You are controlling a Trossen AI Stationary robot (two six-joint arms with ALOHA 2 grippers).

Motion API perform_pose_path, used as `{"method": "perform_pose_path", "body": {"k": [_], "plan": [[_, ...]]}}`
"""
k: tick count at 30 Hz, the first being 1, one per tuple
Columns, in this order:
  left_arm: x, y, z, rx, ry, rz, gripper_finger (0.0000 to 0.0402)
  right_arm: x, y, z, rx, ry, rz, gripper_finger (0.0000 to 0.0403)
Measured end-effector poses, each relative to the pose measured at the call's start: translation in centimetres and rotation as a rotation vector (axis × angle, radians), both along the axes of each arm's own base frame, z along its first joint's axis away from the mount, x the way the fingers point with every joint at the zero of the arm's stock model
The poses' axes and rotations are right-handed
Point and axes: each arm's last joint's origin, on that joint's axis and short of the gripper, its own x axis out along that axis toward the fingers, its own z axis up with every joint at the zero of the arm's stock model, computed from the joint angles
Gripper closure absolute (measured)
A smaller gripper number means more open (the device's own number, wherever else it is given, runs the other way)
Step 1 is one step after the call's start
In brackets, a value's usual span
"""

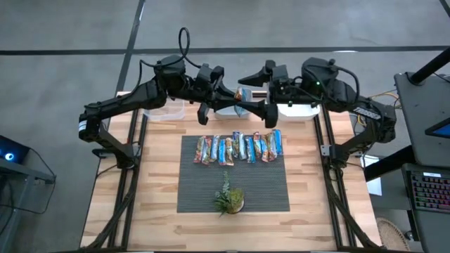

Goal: Pick and place Granola Bars by type
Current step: Put the yellow granola bar into the white bin

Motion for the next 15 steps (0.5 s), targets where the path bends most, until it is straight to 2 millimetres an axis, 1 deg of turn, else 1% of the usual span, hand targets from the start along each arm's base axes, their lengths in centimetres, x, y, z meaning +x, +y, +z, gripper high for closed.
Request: {"method": "perform_pose_path", "body": {"k": [8,15], "plan": [[0.03,-0.12,-0.01,0.0,0.0,-0.004,0.0377,0.12,-0.01,0.05,0.007,-0.01,0.001,0.0054],[0.03,-0.14,-0.01,-0.001,0.0,-0.005,0.0377,0.13,0.0,0.07,0.01,-0.014,0.005,0.0077]]}}
